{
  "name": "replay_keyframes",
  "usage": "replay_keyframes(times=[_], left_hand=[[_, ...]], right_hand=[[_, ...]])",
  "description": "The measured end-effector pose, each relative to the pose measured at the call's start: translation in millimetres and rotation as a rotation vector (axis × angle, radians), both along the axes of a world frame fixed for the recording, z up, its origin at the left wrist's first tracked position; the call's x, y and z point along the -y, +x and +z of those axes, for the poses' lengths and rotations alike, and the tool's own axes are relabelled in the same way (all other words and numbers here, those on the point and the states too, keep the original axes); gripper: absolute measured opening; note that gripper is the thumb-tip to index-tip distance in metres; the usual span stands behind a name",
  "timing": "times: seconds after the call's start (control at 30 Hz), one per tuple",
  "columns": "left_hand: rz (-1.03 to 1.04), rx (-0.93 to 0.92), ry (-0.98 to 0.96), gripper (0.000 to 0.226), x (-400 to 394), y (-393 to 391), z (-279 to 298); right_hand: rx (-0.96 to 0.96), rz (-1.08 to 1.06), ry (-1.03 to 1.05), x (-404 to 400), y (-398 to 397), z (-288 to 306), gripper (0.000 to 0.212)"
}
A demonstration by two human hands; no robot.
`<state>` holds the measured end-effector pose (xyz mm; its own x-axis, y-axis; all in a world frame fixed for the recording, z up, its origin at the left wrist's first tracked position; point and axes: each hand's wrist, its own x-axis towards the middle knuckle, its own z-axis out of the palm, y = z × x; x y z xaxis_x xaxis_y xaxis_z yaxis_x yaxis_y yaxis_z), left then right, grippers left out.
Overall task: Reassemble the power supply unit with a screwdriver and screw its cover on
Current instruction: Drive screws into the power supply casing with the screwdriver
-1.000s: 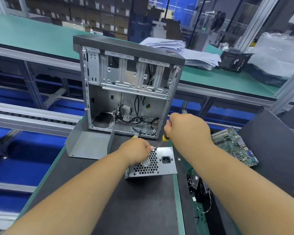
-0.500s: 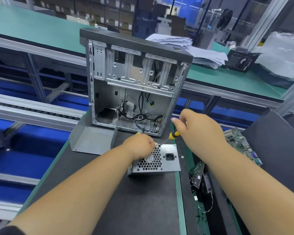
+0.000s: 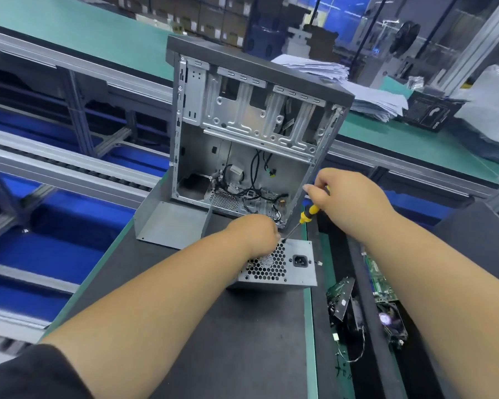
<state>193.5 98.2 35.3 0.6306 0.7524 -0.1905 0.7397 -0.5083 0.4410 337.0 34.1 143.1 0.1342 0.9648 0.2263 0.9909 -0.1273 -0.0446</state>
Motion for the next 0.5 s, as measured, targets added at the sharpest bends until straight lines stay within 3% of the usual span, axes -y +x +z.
replay_keyframes(times=[0.17,0.33,0.5], left_hand=[[0.031,0.019,0.053,0.032,8,7,-13],[0.001,0.026,0.246,0.034,10,6,-28],[0.023,0.031,0.223,0.03,7,7,-30]], right_hand=[[-0.044,0.155,0.115,40,-5,-12,0.023],[-0.153,0.197,0.109,61,1,-23,0.016],[-0.133,0.221,0.057,51,3,-18,0.015]])
